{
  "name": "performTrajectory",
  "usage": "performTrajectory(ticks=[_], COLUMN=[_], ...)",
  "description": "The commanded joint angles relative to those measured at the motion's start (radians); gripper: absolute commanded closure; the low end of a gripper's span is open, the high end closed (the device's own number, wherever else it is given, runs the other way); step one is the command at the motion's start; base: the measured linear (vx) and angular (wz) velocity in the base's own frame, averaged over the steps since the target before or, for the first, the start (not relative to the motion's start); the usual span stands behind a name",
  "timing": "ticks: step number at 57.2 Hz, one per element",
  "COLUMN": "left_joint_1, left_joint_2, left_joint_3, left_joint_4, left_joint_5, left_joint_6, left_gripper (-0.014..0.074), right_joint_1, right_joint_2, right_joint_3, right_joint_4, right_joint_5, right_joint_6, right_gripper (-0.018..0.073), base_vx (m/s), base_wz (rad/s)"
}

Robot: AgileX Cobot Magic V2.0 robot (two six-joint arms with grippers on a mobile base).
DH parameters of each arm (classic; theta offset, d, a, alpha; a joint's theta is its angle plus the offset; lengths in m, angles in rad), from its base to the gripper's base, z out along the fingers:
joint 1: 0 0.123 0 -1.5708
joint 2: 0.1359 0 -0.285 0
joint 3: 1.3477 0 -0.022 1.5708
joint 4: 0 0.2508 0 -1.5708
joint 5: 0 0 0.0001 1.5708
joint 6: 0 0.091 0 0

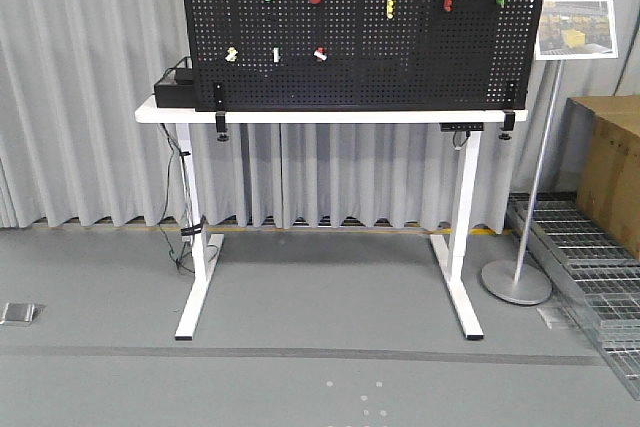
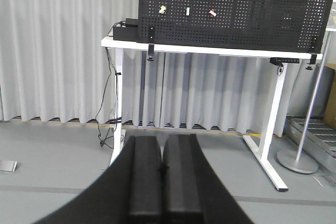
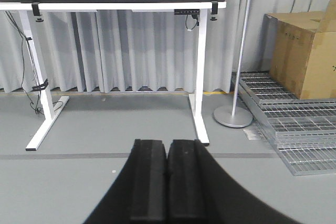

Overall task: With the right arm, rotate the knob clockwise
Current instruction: 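Drive the base forward up to the black pegboard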

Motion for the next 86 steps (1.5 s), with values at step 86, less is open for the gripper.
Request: performTrajectory(ticks=[86], left_joint_1=[0.002], left_joint_2=[0.0], left_joint_3=[0.013], left_joint_4=[-0.008], left_joint_5=[-0.082], left_joint_6=[-0.01], left_gripper=[0.0603], right_joint_1=[-0.003], right_joint_2=[-0.011], right_joint_3=[0.005], right_joint_4=[-0.006], right_joint_5=[-0.085], right_joint_6=[-0.01], right_gripper=[0.0568], base_vx=[0.13], base_wz=[-0.02])
